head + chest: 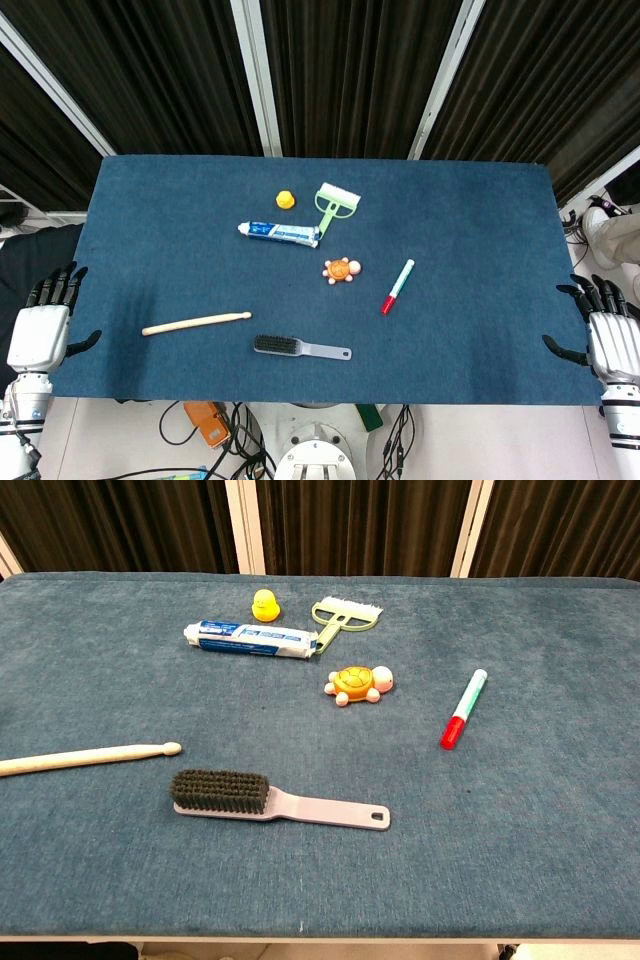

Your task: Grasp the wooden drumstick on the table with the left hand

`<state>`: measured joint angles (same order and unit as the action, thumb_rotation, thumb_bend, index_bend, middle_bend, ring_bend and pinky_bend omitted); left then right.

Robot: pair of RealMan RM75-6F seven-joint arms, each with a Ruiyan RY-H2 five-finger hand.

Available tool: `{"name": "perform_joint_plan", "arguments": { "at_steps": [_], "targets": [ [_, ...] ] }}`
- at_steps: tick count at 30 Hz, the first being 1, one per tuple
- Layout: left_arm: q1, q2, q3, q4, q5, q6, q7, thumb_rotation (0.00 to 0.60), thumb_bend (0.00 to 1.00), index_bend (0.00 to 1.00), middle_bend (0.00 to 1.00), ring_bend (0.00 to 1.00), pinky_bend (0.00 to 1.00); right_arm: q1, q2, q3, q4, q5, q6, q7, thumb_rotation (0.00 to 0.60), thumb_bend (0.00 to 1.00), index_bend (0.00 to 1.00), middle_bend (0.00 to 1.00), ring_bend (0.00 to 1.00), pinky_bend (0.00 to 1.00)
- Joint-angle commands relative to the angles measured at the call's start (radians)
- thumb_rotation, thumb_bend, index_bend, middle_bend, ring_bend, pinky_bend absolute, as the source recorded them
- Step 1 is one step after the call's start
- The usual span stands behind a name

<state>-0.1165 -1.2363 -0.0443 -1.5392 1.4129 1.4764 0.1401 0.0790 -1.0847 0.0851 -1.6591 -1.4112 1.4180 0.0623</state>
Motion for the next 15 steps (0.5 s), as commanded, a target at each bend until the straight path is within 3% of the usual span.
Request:
{"name": "perform_joint_plan", "arguments": {
  "at_steps": [1,15],
  "targets": [
    [0.002,0.004,0.001,-0.002,0.002,-0.003,-0.008,0.6,0.13,0.0,0.0,0.0,0.11,0.0,0.0,-0.001,-0.003,-0.003,0.002,-0.006,0.6,0.29,0.29,0.18,0.07,0.0],
    [-0.013,-0.007,0.016,-0.059,0.042,-0.035,0.002,0.6,0.13,0.0,0.03,0.0,0.11,0.002,0.006,-0.007,-0.002,-0.014,-0.006,-0.002,0.6,0.29,0.28,0.18,0.07,0.0]
  ]
}}
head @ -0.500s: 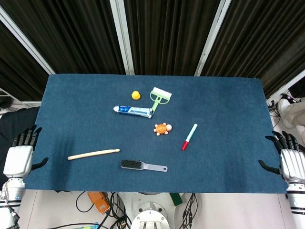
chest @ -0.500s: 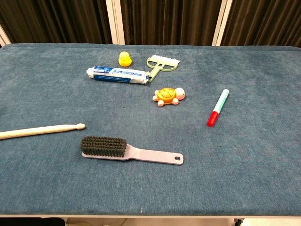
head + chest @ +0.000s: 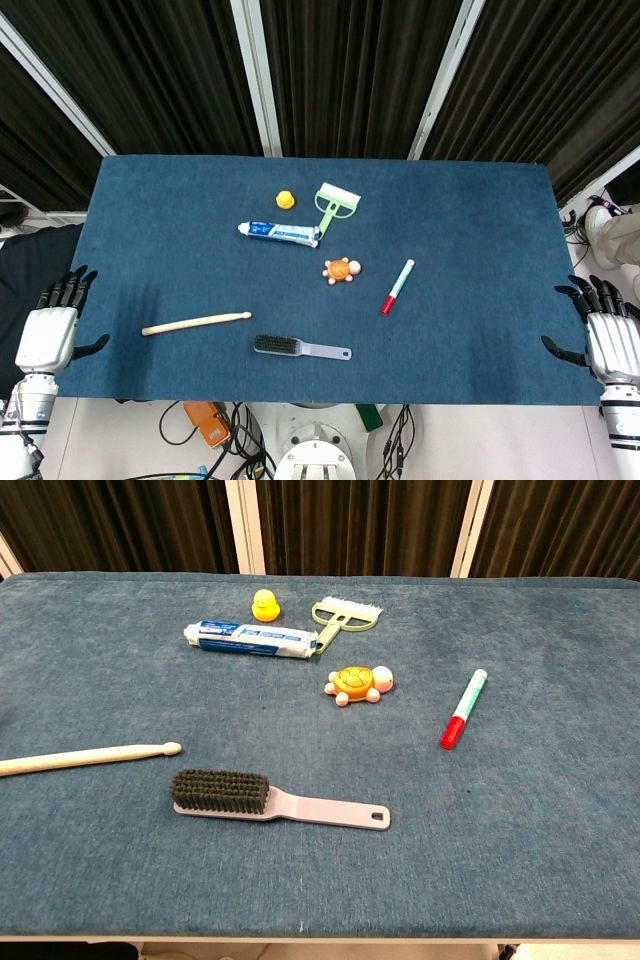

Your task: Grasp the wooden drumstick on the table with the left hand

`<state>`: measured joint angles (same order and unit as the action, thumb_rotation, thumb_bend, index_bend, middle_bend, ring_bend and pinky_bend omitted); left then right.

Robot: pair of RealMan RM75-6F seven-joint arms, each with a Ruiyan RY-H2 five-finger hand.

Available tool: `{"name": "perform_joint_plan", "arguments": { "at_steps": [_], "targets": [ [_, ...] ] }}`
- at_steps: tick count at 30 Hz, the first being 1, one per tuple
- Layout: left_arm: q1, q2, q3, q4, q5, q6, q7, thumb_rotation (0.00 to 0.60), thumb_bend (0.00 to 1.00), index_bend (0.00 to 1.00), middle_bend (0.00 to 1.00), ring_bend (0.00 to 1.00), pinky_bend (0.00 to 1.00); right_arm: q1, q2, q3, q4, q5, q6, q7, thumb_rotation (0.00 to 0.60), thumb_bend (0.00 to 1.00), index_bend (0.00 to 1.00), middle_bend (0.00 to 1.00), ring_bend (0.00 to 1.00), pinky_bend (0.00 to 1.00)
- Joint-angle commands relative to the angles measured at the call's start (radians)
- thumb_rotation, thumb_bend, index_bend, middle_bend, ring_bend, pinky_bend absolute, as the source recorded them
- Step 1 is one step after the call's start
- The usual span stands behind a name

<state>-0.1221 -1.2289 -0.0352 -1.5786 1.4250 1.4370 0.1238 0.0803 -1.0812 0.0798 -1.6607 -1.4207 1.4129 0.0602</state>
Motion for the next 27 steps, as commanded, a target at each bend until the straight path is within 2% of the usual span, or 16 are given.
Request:
{"name": "perform_joint_plan", "arguments": {
  "at_steps": [1,5,12,16,22,27],
  "targets": [
    [-0.01,-0.021,0.015,-0.025,0.052,0.006,0.021,0.6,0.13,0.0,0.05,0.0,0.11,0.001,0.003,-0.002,0.0,-0.005,0.0,0.001,0.6,0.29,0.28,0.17,0.07,0.0],
    [-0.032,-0.045,0.054,-0.063,0.101,-0.046,0.055,0.6,0.13,0.0,0.06,0.0,0.11,0.003,0.011,-0.008,-0.004,0.0,-0.017,0.011,0.6,0.29,0.27,0.17,0.06,0.0],
    [-0.085,-0.133,0.051,-0.107,0.048,-0.163,0.194,0.6,0.14,0.0,0.11,0.0,0.11,0.006,0.018,-0.011,-0.007,0.0,-0.028,0.016,0.6,0.29,0.27,0.17,0.06,0.0],
    [-0.124,-0.184,0.027,-0.119,0.004,-0.218,0.249,0.6,0.14,0.02,0.15,0.0,0.11,0.01,0.023,-0.012,-0.012,0.012,-0.045,0.021,0.6,0.29,0.28,0.17,0.06,0.0],
    [-0.171,-0.25,-0.024,-0.087,-0.073,-0.265,0.295,0.6,0.16,0.18,0.27,0.01,0.11,0.013,0.025,-0.013,-0.019,0.016,-0.053,0.012,0.6,0.29,0.29,0.17,0.06,0.0],
    [-0.201,-0.281,-0.058,-0.061,-0.161,-0.301,0.322,0.6,0.17,0.23,0.34,0.04,0.13,0.014,0.027,-0.014,-0.021,0.017,-0.057,0.014,0.6,0.29,0.3,0.17,0.06,0.0]
  ]
}}
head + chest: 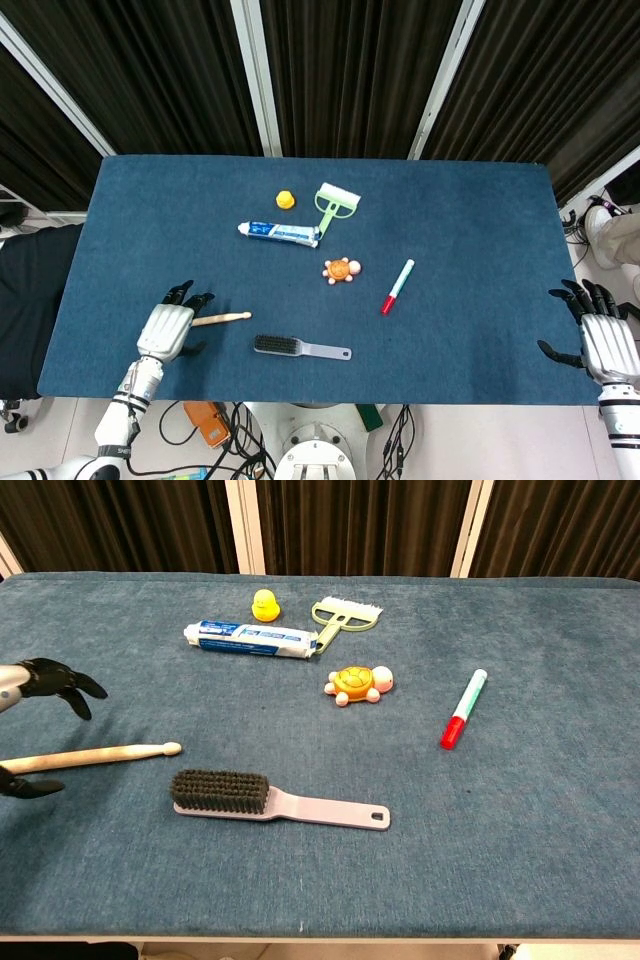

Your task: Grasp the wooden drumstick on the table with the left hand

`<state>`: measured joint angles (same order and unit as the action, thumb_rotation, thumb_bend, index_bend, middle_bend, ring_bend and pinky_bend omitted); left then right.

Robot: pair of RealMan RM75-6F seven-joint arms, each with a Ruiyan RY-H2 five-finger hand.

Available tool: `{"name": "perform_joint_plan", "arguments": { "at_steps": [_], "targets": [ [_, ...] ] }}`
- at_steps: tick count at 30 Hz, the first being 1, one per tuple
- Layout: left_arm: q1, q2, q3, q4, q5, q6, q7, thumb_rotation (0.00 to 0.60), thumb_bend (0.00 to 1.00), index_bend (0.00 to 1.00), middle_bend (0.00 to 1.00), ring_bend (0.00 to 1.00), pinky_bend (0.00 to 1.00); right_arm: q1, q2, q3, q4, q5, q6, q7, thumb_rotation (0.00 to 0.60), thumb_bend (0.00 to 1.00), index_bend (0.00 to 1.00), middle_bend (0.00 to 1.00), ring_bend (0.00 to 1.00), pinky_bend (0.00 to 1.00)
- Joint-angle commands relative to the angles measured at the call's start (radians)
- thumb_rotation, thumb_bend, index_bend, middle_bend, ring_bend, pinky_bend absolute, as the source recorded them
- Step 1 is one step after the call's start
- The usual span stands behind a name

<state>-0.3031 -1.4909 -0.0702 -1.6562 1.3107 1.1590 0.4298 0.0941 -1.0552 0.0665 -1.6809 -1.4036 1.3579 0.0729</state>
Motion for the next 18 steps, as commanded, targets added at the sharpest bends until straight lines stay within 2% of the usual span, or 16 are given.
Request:
{"name": "perform_joint_plan", "arguments": {
  "at_steps": [1,13,18],
  "targets": [
    [-0.023,-0.021,-0.026,0.019,-0.058,-0.027,0.014,0.6,0.18,0.25,0.35,0.04,0.13,0.001,0.001,-0.001,-0.001,0.0,-0.002,0.001,0.6,0.29,0.3,0.17,0.06,0.0],
    [-0.029,-0.018,-0.025,0.057,-0.079,-0.006,-0.042,0.6,0.2,0.38,0.43,0.1,0.13,0.001,-0.004,0.003,-0.004,0.012,0.0,-0.013,0.6,0.29,0.31,0.18,0.06,0.0],
    [-0.023,-0.01,-0.014,0.058,-0.072,0.009,-0.061,0.6,0.2,0.4,0.44,0.11,0.13,0.001,-0.005,0.004,-0.006,0.015,0.001,-0.015,0.6,0.29,0.31,0.18,0.06,0.0]
  ]
}}
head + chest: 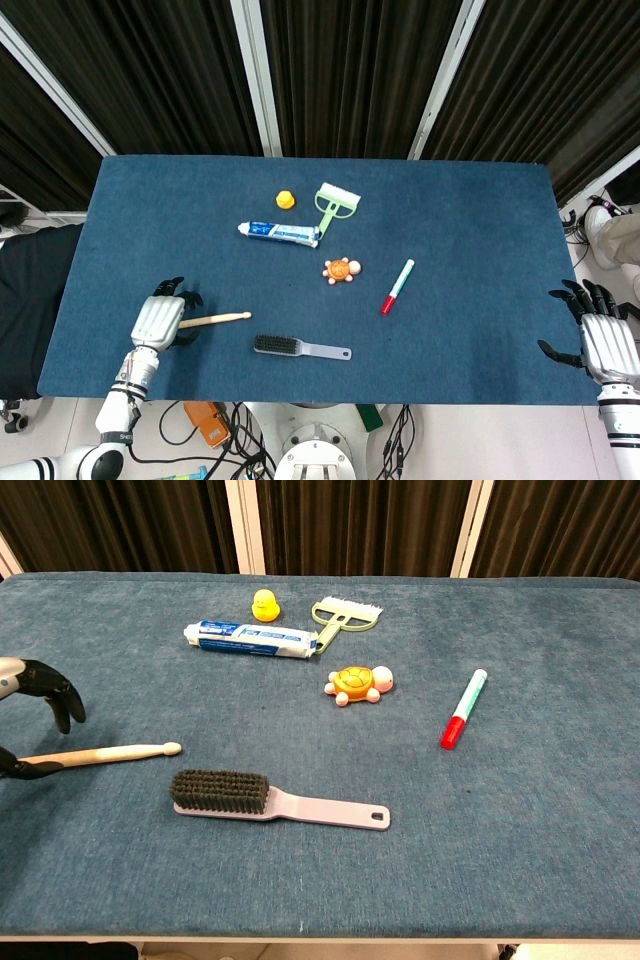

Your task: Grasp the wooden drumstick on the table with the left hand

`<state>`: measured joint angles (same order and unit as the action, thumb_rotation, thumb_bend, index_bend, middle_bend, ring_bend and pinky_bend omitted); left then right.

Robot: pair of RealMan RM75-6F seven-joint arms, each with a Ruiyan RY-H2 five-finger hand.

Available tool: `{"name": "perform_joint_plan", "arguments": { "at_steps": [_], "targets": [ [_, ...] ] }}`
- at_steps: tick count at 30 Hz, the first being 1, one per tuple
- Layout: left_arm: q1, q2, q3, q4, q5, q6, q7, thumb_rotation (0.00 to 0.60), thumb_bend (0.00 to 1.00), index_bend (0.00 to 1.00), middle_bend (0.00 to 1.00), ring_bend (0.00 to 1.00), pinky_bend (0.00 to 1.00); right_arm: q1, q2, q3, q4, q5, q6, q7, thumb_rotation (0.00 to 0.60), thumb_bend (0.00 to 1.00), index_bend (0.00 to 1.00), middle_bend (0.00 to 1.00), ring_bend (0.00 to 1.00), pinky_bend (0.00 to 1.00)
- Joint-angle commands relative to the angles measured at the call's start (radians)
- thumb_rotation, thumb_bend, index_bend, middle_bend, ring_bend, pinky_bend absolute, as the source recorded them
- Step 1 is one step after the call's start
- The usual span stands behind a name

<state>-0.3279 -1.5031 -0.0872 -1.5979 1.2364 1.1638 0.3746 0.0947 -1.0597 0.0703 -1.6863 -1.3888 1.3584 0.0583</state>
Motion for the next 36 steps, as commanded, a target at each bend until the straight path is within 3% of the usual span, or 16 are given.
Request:
{"name": "perform_joint_plan", "arguments": {
  "at_steps": [1,9,36],
  "targets": [
    [0.002,0.003,0.005,0.002,0.004,0.006,-0.011,0.6,0.2,0.4,0.44,0.11,0.13,0.0,0.0,0.0,-0.001,0.001,0.0,0.0,0.6,0.29,0.31,0.18,0.06,0.0],
    [0.001,-0.005,0.014,0.031,0.003,0.004,-0.041,0.6,0.2,0.41,0.49,0.17,0.14,0.001,-0.001,0.001,-0.001,0.006,-0.002,-0.008,0.6,0.29,0.31,0.18,0.06,0.0],
    [0.005,-0.019,0.032,0.107,0.014,0.004,-0.121,0.6,0.21,0.44,0.44,0.15,0.15,0.002,-0.001,0.0,-0.005,0.013,-0.009,-0.013,0.6,0.29,0.31,0.18,0.06,0.0]
  ]
}}
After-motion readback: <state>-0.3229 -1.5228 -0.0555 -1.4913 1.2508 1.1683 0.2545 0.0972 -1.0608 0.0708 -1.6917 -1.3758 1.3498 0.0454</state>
